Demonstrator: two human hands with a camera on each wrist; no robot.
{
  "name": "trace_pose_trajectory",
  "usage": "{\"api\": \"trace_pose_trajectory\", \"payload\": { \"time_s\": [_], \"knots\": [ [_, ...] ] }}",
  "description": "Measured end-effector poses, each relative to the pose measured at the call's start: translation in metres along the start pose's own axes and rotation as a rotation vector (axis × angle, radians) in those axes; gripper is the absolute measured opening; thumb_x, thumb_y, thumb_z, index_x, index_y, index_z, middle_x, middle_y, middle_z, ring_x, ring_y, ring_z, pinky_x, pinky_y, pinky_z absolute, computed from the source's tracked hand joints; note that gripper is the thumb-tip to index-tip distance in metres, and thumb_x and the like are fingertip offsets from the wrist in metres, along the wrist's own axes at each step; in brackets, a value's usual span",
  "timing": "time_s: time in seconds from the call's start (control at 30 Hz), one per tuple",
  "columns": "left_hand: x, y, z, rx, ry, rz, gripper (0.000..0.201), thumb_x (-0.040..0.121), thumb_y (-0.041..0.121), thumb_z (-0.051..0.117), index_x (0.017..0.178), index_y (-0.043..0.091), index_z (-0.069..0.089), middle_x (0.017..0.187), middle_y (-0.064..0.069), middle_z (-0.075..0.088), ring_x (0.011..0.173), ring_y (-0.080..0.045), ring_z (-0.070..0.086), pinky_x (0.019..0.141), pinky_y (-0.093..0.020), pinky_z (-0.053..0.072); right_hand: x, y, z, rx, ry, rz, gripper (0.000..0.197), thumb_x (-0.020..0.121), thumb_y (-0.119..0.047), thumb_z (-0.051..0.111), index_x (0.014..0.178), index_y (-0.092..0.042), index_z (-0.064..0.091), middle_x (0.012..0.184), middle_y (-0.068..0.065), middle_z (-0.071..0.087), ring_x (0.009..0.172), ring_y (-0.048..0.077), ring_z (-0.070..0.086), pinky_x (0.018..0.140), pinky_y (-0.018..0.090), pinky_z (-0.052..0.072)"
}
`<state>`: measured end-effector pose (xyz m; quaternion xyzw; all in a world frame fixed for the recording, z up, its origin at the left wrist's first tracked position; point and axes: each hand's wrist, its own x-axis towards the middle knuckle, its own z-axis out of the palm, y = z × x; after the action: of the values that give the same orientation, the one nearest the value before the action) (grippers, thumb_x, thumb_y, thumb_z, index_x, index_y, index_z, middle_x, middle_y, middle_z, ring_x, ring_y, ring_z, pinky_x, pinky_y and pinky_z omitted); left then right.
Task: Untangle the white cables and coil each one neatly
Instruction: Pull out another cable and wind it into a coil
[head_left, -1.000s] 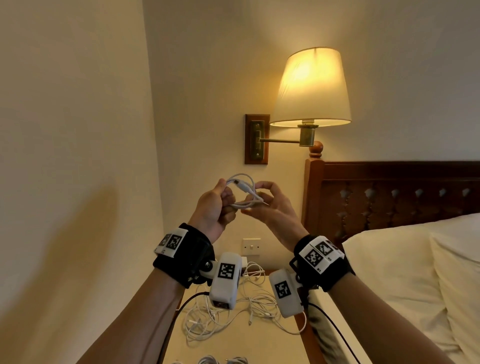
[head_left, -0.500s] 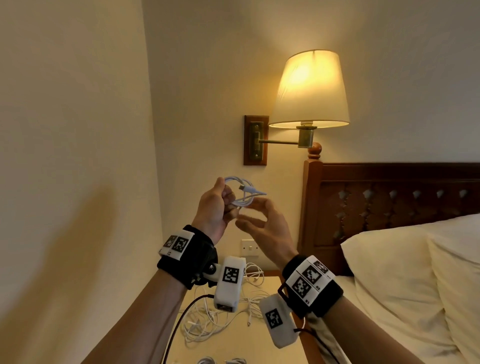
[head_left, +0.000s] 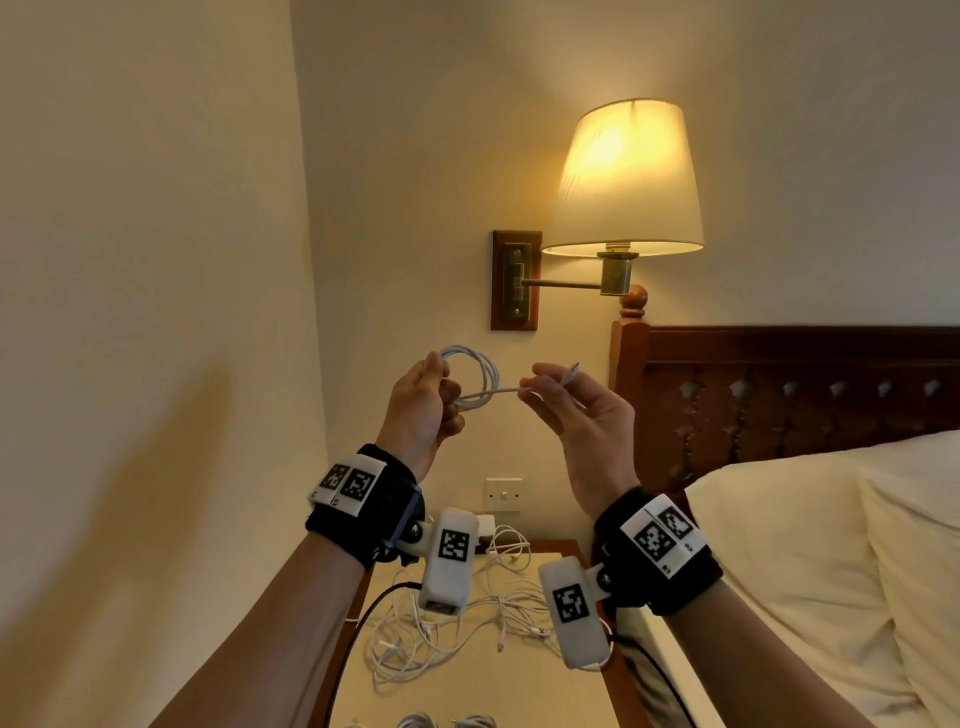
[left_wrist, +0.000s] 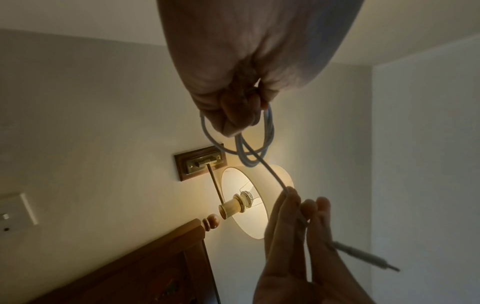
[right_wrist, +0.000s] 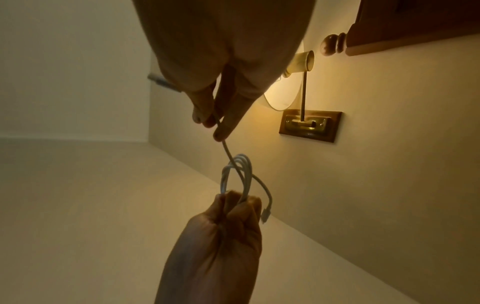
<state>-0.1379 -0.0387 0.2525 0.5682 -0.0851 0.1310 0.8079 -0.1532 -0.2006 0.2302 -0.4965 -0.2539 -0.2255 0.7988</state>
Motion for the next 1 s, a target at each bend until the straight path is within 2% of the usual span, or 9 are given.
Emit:
{"api": "trace_pose_trajectory", "payload": {
  "time_s": [0.1, 0.2, 0.3, 0.37, 0.47, 0.57, 0.7, 0.83, 1.0],
  "knots": [
    [0.0, 0.003, 0.003, -0.018, -0.028, -0.004, 0.033, 0.105, 0.036, 0.033, 0.084, 0.016, 0.049, 0.055, 0.008, 0.034, 0.043, -0.006, 0.029, 0.039, -0.018, 0.031, 0.003, -0.006, -0.003, 0.109, 0.009, 0.034, 0.019, 0.088, 0.002, 0.056, 0.103, -0.002, 0.067, 0.086, 0.005, 0.074, 0.089, 0.023, 0.071, 0.086, 0.031, 0.058],
    [-0.002, 0.006, 0.006, 0.008, -0.065, 0.002, 0.034, 0.105, 0.036, 0.033, 0.082, 0.017, 0.049, 0.056, 0.007, 0.034, 0.044, -0.006, 0.027, 0.039, -0.018, 0.029, 0.006, -0.011, -0.006, 0.118, 0.044, 0.044, 0.031, 0.078, -0.01, 0.063, 0.108, -0.002, 0.064, 0.083, 0.008, 0.073, 0.081, 0.021, 0.072, 0.075, 0.026, 0.059],
    [-0.005, 0.009, 0.01, 0.083, -0.117, 0.034, 0.033, 0.104, 0.036, 0.033, 0.08, 0.019, 0.048, 0.057, 0.007, 0.034, 0.044, -0.006, 0.027, 0.04, -0.018, 0.027, 0.011, -0.01, -0.008, 0.139, 0.129, 0.164, 0.041, 0.074, -0.012, 0.069, 0.112, 0.001, 0.061, 0.083, 0.012, 0.072, 0.07, 0.017, 0.07, 0.065, 0.021, 0.058],
    [-0.009, 0.01, 0.013, 0.146, -0.158, 0.053, 0.034, 0.104, 0.036, 0.034, 0.079, 0.019, 0.047, 0.057, 0.008, 0.036, 0.045, -0.006, 0.027, 0.04, -0.018, 0.027, 0.016, -0.009, -0.011, 0.136, 0.144, 0.294, 0.033, 0.076, -0.009, 0.07, 0.107, 0.002, 0.065, 0.084, 0.013, 0.071, 0.071, 0.015, 0.069, 0.066, 0.02, 0.058],
    [-0.012, 0.011, 0.015, 0.198, -0.207, 0.06, 0.034, 0.104, 0.037, 0.033, 0.079, 0.018, 0.046, 0.057, 0.007, 0.035, 0.045, -0.006, 0.025, 0.04, -0.019, 0.025, 0.023, -0.012, -0.014, -0.137, 0.026, 0.422, 0.014, 0.09, -0.008, 0.063, 0.102, -0.006, 0.071, 0.083, 0.006, 0.072, 0.075, 0.013, 0.064, 0.069, 0.021, 0.054],
    [-0.012, 0.012, 0.015, 0.202, -0.209, 0.065, 0.034, 0.104, 0.037, 0.033, 0.08, 0.018, 0.046, 0.055, 0.008, 0.034, 0.044, -0.006, 0.025, 0.04, -0.019, 0.025, 0.026, -0.016, -0.013, -0.299, -0.128, 0.426, 0.011, 0.091, -0.006, 0.061, 0.091, -0.01, 0.072, 0.077, 0.001, 0.07, 0.072, 0.011, 0.057, 0.069, 0.022, 0.048],
    [-0.011, 0.008, 0.018, 0.19, -0.174, 0.024, 0.033, 0.104, 0.037, 0.035, 0.082, 0.018, 0.049, 0.057, 0.007, 0.036, 0.044, -0.006, 0.026, 0.04, -0.019, 0.025, 0.029, -0.021, -0.011, -0.225, -0.237, 0.404, 0.018, 0.094, 0.001, 0.053, 0.093, -0.006, 0.069, 0.081, 0.003, 0.071, 0.075, 0.011, 0.062, 0.07, 0.021, 0.052],
    [-0.011, -0.002, 0.022, 0.251, -0.114, 0.004, 0.031, 0.102, 0.039, 0.039, 0.084, 0.018, 0.054, 0.062, 0.003, 0.038, 0.048, -0.008, 0.03, 0.044, -0.022, 0.028, 0.032, -0.022, -0.003, -0.258, -0.246, 0.372, 0.018, 0.097, -0.003, 0.051, 0.106, -0.002, 0.066, 0.087, 0.006, 0.072, 0.074, 0.011, 0.066, 0.067, 0.018, 0.053],
    [-0.005, 0.0, 0.021, 0.388, -0.048, 0.122, 0.029, 0.103, 0.036, 0.04, 0.097, 0.016, 0.061, 0.068, -0.001, 0.037, 0.053, -0.01, 0.031, 0.043, -0.021, 0.029, 0.032, -0.021, 0.004, -0.257, -0.215, 0.388, 0.03, 0.103, -0.022, 0.042, 0.116, -0.006, 0.064, 0.098, 0.007, 0.072, 0.082, 0.013, 0.067, 0.074, 0.023, 0.052]
  ]
}}
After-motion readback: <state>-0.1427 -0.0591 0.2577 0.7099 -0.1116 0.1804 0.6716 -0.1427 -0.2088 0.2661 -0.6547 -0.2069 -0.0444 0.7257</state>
